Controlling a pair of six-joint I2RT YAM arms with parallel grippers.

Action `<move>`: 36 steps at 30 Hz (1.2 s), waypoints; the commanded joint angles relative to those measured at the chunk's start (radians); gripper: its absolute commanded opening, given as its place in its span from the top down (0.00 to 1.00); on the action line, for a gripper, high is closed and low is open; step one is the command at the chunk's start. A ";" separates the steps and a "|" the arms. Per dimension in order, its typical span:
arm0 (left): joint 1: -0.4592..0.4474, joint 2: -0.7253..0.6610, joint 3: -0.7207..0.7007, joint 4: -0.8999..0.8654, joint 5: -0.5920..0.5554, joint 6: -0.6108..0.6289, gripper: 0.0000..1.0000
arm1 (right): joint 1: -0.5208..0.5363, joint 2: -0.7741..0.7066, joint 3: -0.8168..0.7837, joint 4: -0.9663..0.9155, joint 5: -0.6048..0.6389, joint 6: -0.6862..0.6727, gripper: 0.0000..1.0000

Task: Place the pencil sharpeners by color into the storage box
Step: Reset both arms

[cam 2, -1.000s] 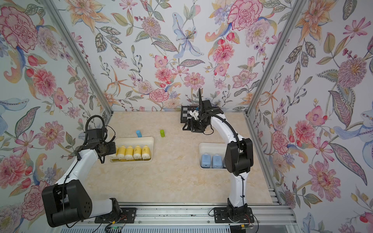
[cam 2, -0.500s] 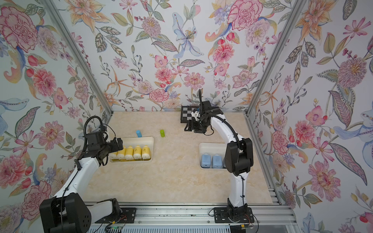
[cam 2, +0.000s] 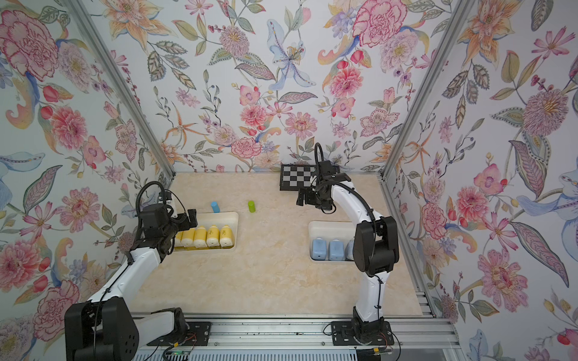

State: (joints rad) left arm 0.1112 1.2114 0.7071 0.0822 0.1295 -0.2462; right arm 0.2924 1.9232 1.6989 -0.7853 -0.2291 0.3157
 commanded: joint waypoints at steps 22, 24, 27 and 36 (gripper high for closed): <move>-0.008 0.045 -0.220 0.583 -0.163 0.146 0.01 | -0.073 -0.631 -0.854 1.076 0.458 -0.223 0.00; -0.008 0.044 -0.251 0.627 -0.174 0.144 0.01 | -0.071 -0.657 -0.933 1.154 0.507 -0.253 0.00; -0.008 0.058 -0.293 0.702 -0.181 0.132 0.01 | -0.084 -0.657 -0.959 1.137 0.493 -0.239 0.00; -0.010 0.165 -0.397 0.961 -0.202 0.097 0.00 | -0.100 -0.615 -1.024 1.207 0.496 -0.232 0.00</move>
State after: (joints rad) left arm 0.1101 1.3464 0.3344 0.8944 -0.0383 -0.1421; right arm 0.2058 1.2858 0.7002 0.3477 0.2447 0.1059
